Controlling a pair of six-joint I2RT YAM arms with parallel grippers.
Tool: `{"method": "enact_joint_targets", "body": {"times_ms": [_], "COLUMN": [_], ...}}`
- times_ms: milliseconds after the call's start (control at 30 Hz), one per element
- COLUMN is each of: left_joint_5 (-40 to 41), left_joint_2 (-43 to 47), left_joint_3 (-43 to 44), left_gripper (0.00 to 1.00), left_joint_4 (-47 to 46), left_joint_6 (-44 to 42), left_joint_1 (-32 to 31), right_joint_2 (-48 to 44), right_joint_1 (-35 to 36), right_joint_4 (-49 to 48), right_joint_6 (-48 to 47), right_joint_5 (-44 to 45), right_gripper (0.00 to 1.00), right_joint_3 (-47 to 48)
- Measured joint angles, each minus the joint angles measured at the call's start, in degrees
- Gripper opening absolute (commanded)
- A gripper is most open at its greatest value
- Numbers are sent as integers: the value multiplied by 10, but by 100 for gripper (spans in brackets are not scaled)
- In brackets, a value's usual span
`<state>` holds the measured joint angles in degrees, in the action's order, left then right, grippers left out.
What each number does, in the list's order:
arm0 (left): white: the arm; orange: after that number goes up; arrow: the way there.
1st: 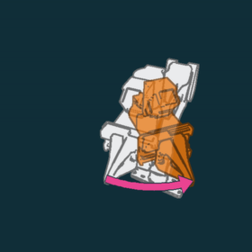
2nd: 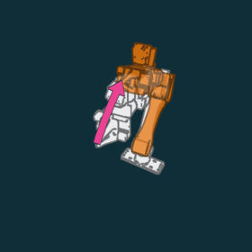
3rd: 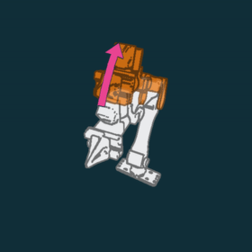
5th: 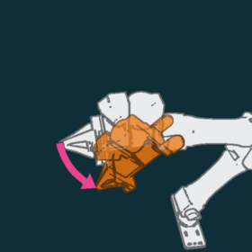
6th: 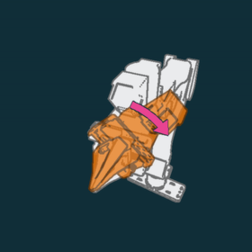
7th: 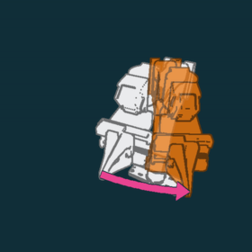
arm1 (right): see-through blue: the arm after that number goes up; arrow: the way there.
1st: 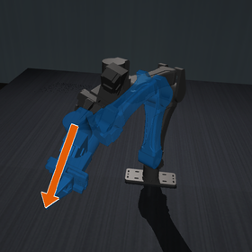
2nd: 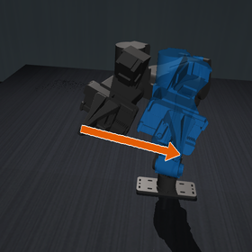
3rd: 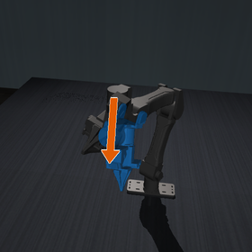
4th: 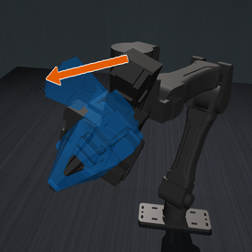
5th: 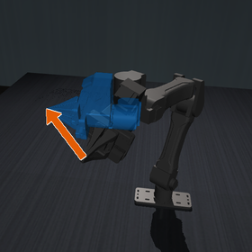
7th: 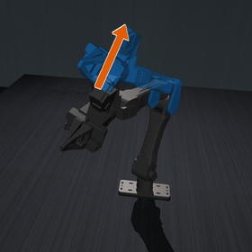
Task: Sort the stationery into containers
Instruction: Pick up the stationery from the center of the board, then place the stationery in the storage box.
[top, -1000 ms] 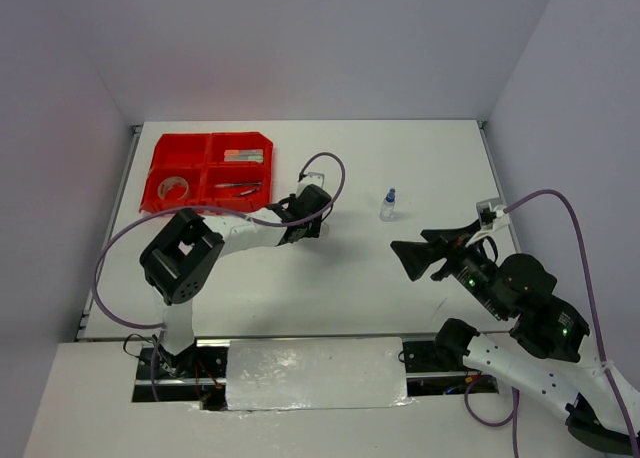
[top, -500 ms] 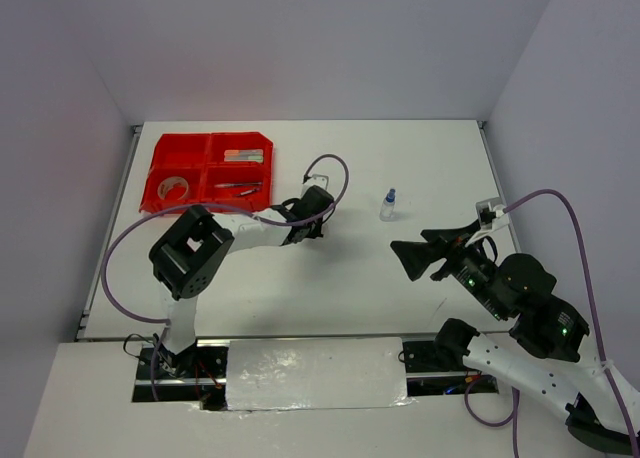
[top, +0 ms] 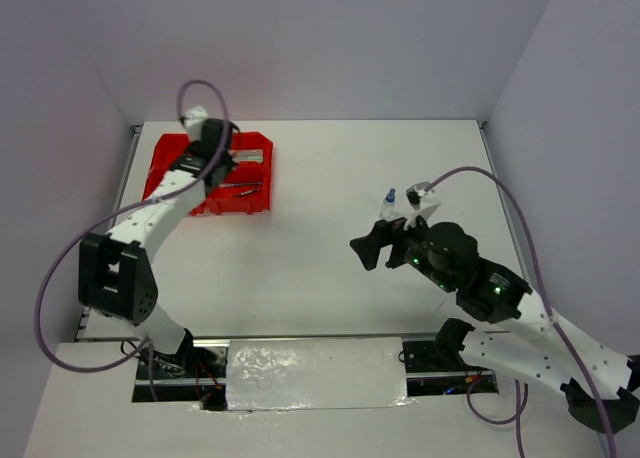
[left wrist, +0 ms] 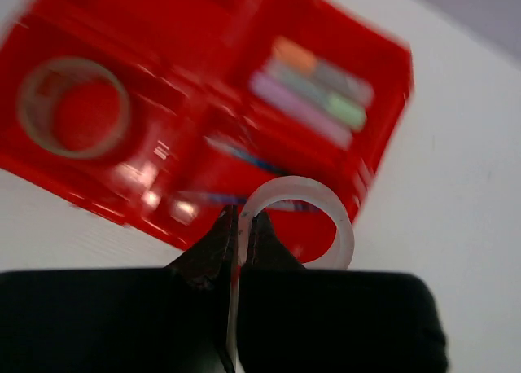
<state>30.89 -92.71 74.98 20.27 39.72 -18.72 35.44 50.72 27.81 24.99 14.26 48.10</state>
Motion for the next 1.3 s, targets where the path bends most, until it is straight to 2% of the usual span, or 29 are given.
{"method": "enact_joint_targets", "body": {"times_ms": [167,333,467,667,900,1067,1167,1200,1267,1300], "left_joint_5": [19,6,-3,5,8,3,3,3,4,4], "left_joint_2": [23,-24,-67,-77,-116,-141,-143,-143,-143,-143], "left_joint_3": [70,80,64,16,29,31,31,31,31,32], "left_gripper": [0,0,1,10,14,28,45,57,66,66], "left_joint_4": [34,60,68,57,38,29,27,24,21,19], "left_joint_6": [11,11,28,56,57,57,57,57,57,57], "left_joint_1": [136,202,232,254,258,258,258,258,258,258], "right_joint_2": [56,59,59,58,57,56,56,56,56,56], "right_joint_1": [0,0,-1,-2,-2,-2,-2,-3,-2,-2], "right_joint_4": [-24,-47,-47,-45,-41,-40,-40,-40,-40,-40], "right_joint_6": [-4,-9,-13,-21,-26,-30,-32,-33,-35,-36], "right_joint_5": [-33,-45,-44,-44,-44,-44,-44,-45,-45,-45], "right_gripper": [100,100,100,100,100,100,100,100,100,100], "right_joint_3": [-12,-12,-12,-12,-5,-5,-5,-5,-5,-5]}}
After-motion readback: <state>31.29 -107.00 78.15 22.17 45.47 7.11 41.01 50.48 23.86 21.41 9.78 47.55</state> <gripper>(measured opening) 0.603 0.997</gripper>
